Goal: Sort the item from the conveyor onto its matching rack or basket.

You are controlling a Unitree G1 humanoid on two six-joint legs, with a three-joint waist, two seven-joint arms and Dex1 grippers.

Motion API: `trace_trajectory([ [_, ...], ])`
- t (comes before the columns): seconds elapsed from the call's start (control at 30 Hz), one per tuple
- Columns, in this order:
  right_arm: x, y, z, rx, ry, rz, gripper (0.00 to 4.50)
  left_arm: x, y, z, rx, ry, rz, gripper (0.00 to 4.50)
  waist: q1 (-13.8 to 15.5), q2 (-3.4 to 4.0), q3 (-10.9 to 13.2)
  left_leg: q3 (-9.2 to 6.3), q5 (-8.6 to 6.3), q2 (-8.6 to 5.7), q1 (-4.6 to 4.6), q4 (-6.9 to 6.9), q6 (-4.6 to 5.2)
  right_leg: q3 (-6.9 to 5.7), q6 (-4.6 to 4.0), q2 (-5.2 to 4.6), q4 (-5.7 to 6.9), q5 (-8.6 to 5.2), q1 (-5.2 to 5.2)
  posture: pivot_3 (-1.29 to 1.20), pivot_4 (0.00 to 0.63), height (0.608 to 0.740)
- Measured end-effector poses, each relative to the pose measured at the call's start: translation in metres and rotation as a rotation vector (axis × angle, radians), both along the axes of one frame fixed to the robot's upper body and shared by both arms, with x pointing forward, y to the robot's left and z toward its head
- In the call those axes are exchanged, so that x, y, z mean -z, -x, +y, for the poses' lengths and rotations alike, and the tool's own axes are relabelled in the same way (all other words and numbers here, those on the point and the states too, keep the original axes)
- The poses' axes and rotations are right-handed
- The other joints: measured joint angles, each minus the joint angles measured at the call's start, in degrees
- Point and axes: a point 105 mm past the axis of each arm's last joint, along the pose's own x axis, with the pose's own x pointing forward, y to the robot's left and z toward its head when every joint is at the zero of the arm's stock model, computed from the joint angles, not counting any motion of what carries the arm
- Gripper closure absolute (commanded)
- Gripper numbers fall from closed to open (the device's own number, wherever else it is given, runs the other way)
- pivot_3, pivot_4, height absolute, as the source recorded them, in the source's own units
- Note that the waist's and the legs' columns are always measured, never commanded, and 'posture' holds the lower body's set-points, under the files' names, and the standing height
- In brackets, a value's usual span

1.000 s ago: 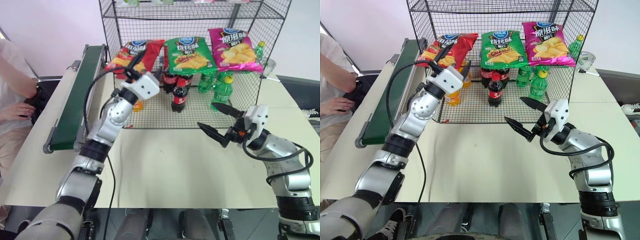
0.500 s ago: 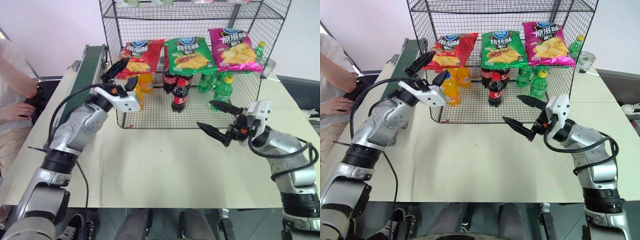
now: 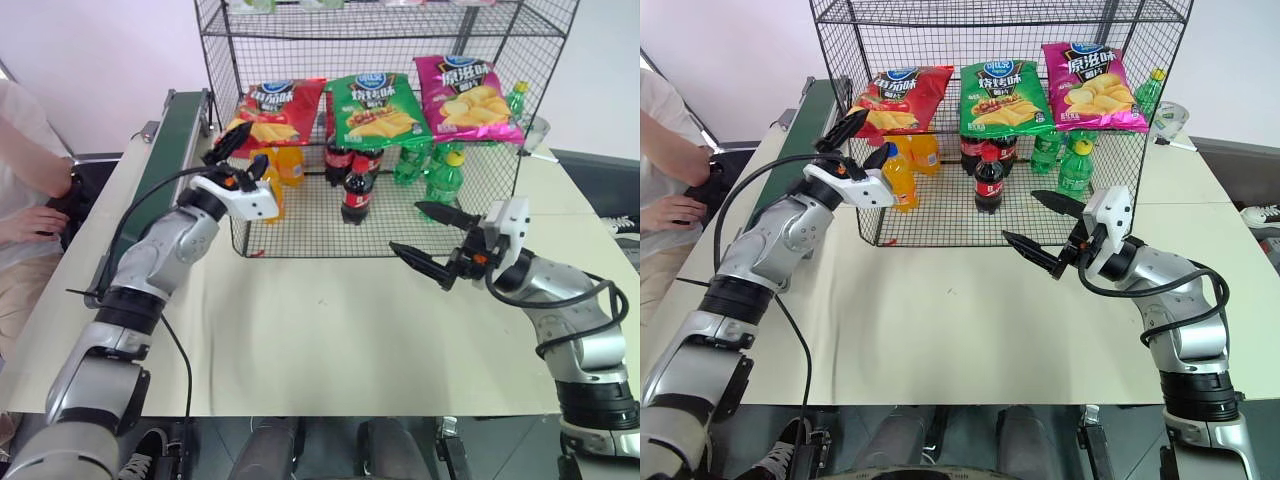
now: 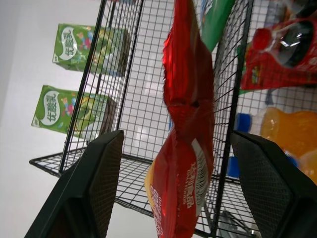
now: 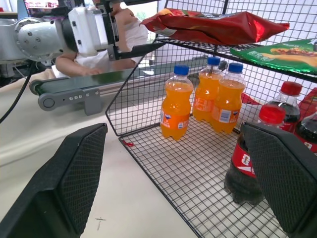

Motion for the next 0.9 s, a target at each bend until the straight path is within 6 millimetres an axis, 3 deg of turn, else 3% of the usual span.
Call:
trace_trajectory([
  [0.17,0.002,0.000,-0.001,0.013,0.008,-0.001,0.00,-0.004,-0.007,-0.009,0.013,0.057,0.005,3.69,0.0,0.00,0.0,0.00,0.01,-0.01,0.00,0.01,-0.01,-0.02,0.00,-0.01,0.01,0.00,0.00,0.00,0.150,0.740],
  [0.2,0.003,0.000,-0.001,0.013,0.006,0.002,0.00,-0.005,-0.008,-0.009,0.013,0.065,0.003,4.32,0.0,0.00,0.0,0.00,0.01,-0.01,-0.01,0.01,-0.01,-0.02,0.00,0.00,0.01,0.00,0.00,0.00,0.150,0.740],
  [0.23,0.004,0.000,-0.001,0.014,0.004,0.004,0.00,-0.006,-0.008,-0.010,0.011,0.071,0.000,4.47,0.0,0.00,0.0,0.00,0.01,-0.01,-0.01,0.01,-0.01,-0.02,0.00,0.00,0.01,0.00,0.00,0.00,0.150,0.740],
  [0.67,0.005,0.000,0.001,0.014,0.001,-0.002,0.00,-0.010,-0.031,-0.014,-0.108,0.103,-0.002,4.47,0.0,-0.02,0.0,0.01,0.01,-0.04,-0.01,0.04,-0.01,-0.06,0.01,0.00,0.04,0.00,0.00,0.00,0.150,0.740],
  [0.9,0.005,-0.001,0.001,0.020,0.001,-0.002,0.00,-0.011,-0.039,-0.022,-0.066,0.062,-0.001,4.47,0.0,-0.02,0.0,0.01,0.01,-0.04,-0.02,0.03,-0.01,-0.07,0.01,-0.01,0.06,0.00,-0.02,0.00,0.150,0.740],
])
